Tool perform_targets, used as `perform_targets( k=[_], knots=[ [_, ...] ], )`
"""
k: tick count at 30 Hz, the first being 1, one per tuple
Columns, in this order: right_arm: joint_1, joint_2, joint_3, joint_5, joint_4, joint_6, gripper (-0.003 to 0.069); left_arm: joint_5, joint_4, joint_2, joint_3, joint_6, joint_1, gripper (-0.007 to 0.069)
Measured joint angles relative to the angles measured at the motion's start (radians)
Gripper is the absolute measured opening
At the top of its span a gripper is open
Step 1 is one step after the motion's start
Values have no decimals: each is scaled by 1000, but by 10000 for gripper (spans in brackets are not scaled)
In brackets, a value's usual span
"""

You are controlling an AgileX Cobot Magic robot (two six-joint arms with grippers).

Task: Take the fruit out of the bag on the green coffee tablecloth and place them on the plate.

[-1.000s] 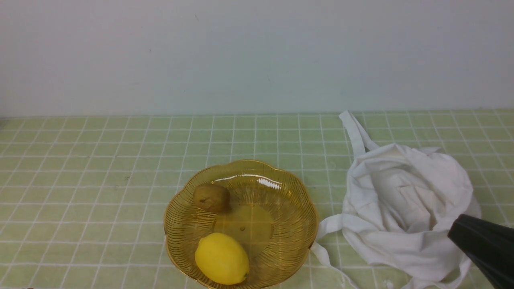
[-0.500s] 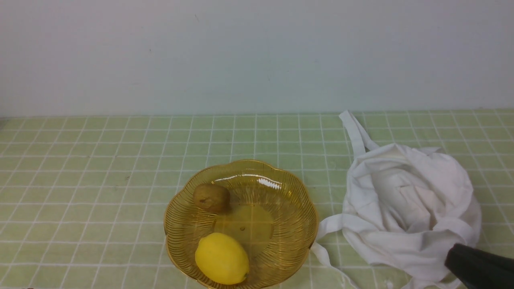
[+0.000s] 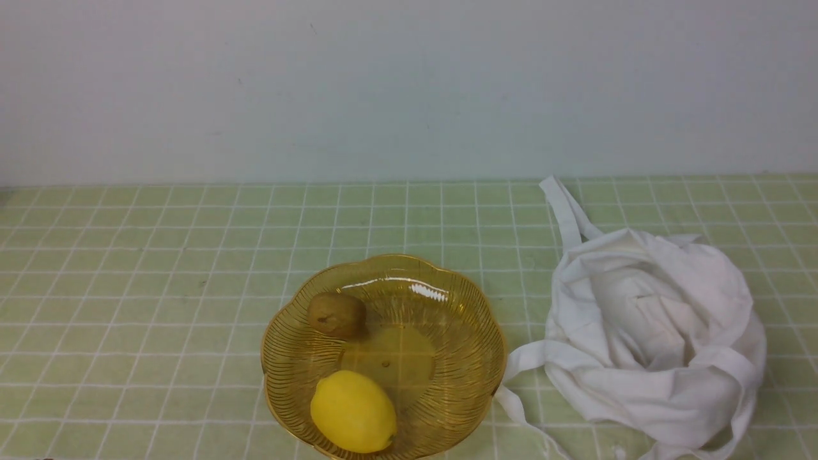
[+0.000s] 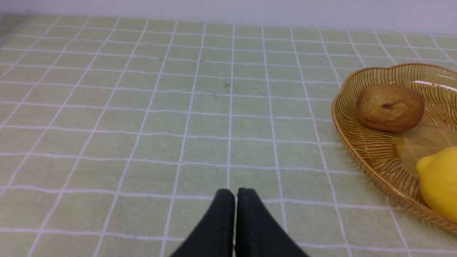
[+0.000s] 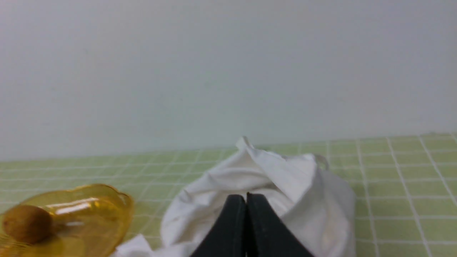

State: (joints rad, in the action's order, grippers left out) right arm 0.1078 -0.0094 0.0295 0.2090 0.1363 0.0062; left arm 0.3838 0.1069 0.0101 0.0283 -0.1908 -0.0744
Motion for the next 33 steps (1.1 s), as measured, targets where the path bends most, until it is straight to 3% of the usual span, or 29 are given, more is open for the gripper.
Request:
perform_targets(
  k=[6, 33],
  knots=[
    [-125, -3, -3, 153, -27, -6, -15, 0, 0, 0, 0, 0, 0, -8],
    [-130, -3, -4, 162, -29, -6, -15, 0, 0, 0, 0, 0, 0, -8]
  ],
)
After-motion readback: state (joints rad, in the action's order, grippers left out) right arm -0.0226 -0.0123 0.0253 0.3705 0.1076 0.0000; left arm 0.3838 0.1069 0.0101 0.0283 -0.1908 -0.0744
